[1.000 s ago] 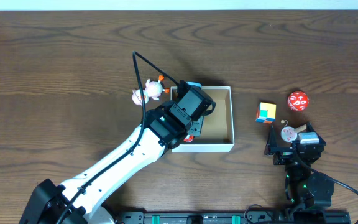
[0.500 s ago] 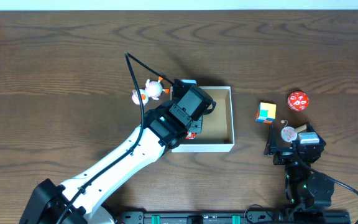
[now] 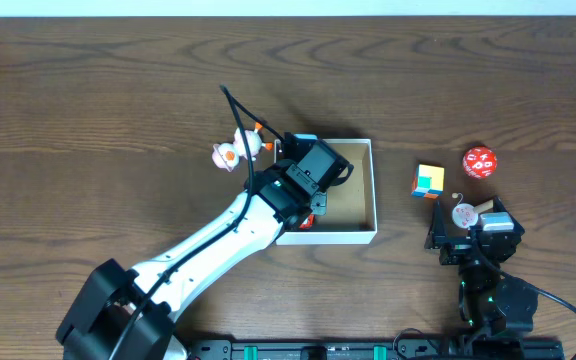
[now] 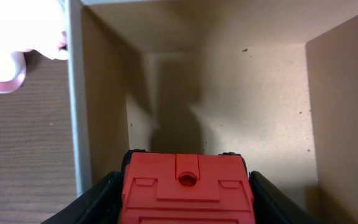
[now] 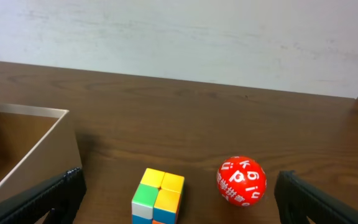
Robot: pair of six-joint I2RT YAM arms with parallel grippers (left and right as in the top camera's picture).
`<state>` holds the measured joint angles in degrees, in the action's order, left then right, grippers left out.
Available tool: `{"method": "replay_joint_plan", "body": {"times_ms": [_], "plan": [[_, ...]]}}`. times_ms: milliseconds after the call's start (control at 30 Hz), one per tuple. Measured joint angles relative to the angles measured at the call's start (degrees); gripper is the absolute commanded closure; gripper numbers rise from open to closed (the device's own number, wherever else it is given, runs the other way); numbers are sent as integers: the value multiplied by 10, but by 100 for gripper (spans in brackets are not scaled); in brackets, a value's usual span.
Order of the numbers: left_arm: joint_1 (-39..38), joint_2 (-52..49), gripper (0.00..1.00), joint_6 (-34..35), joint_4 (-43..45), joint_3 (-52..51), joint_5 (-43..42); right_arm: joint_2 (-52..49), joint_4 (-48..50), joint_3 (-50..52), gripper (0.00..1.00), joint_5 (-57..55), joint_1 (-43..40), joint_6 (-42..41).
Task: Pack container
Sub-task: 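Lower the car into the box and open the left gripper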
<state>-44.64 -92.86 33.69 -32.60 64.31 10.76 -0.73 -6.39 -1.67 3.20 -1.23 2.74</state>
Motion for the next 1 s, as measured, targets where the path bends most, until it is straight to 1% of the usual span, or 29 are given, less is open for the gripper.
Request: {"method": "replay_joint_plan", "body": {"times_ms": [600, 800, 867, 1000], "plan": [[0, -18, 66, 0, 1, 0, 21, 0, 0, 0, 1, 0, 0, 0], [0, -43, 66, 0, 3, 0, 22, 0, 0, 0, 1, 0, 0, 0], [0, -52, 64, 0, 3, 0, 21, 0, 0, 0, 1, 0, 0, 0], [0, -59, 56, 0, 4, 0, 21, 0, 0, 0, 1, 0, 0, 0]]}}
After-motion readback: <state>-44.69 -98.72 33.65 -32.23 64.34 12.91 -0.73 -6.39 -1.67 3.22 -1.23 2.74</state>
